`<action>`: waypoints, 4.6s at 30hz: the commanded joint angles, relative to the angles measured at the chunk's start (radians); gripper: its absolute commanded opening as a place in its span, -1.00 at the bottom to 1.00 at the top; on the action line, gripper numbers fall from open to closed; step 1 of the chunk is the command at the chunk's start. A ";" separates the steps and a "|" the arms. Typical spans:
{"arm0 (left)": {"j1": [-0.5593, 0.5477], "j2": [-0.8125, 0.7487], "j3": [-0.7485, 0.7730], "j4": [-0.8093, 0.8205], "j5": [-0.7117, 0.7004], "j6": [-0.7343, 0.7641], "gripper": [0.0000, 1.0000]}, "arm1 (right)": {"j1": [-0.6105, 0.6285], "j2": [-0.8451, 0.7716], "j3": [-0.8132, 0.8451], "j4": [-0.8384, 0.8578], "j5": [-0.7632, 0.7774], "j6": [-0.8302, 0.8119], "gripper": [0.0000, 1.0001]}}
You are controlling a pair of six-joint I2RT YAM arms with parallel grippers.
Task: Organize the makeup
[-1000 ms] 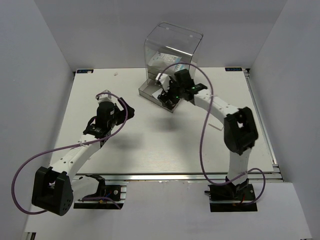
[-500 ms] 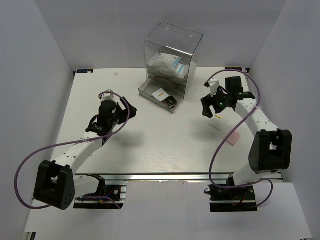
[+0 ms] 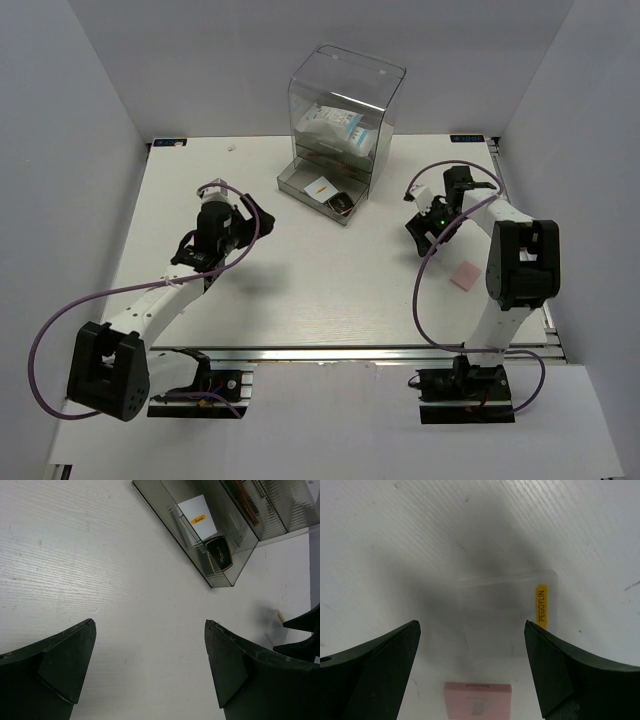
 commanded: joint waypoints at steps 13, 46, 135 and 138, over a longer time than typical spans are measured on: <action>0.000 -0.033 -0.010 0.000 0.005 0.000 0.96 | -0.006 0.064 0.041 0.048 0.115 -0.130 0.79; 0.000 -0.022 -0.004 -0.006 0.013 -0.003 0.97 | 0.084 -0.038 0.078 -0.041 -0.205 -0.156 -0.92; 0.002 -0.065 -0.042 0.066 0.085 -0.014 0.96 | -0.177 -0.298 -0.281 -0.087 0.191 -0.227 0.79; 0.002 -0.076 -0.048 0.052 0.075 -0.016 0.97 | -0.177 -0.238 -0.228 -0.095 0.157 -0.235 0.79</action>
